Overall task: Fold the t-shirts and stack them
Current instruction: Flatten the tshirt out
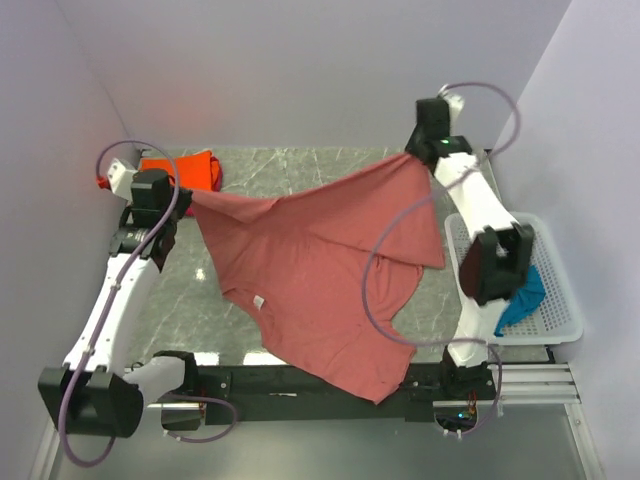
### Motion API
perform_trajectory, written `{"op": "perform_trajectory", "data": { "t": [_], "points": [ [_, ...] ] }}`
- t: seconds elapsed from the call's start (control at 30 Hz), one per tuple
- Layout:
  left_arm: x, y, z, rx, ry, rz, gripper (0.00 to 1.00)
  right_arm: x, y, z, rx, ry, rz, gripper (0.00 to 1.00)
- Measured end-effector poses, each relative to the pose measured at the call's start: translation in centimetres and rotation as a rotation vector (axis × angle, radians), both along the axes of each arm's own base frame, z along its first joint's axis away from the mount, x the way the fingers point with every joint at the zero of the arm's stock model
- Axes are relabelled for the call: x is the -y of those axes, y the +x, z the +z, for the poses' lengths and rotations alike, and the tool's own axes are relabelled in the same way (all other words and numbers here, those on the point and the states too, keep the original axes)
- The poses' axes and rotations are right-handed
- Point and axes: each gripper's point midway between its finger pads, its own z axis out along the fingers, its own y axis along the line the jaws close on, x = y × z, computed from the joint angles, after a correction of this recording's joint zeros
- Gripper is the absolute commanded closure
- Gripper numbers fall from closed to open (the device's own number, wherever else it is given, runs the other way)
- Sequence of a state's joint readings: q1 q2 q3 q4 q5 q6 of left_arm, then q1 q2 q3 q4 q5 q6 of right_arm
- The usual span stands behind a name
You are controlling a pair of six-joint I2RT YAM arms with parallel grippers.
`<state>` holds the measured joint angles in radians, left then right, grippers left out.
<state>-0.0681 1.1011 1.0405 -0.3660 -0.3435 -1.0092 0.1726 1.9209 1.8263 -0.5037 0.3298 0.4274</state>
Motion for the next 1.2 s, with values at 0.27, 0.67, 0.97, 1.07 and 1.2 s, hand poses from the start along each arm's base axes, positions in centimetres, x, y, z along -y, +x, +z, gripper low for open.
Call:
{"op": "perform_trajectory", "data": {
  "t": [0.27, 0.67, 0.97, 1.07, 1.2],
  "points": [
    [-0.4, -2.7, 12.8, 0.301, 0.056, -0.010, 0.99, 2.4, -9.3, 18.0, 0.408, 0.017, -0.038, 1.00],
    [-1.8, -14.7, 32.9, 0.771, 0.229, 0.007, 0.99, 3.0, -27.5, 31.6, 0.746, 0.079, 0.119, 1.00],
    [-2.4, -26.1, 43.2, 1.086, 0.364, 0.039, 0.99, 2.9, -42.2, 39.2, 1.051, 0.129, 0.296, 1.00],
    [-2.3, -28.5, 45.4, 1.162, 0.398, 0.043, 0.99, 2.7, -43.9, 39.8, 1.087, 0.130, 0.329, 1.00],
    [-2.1, -28.7, 47.7, 1.209, 0.432, 0.049, 0.99, 2.1, -42.5, 39.0, 1.043, 0.130, 0.349, 1.00]
  ]
}}
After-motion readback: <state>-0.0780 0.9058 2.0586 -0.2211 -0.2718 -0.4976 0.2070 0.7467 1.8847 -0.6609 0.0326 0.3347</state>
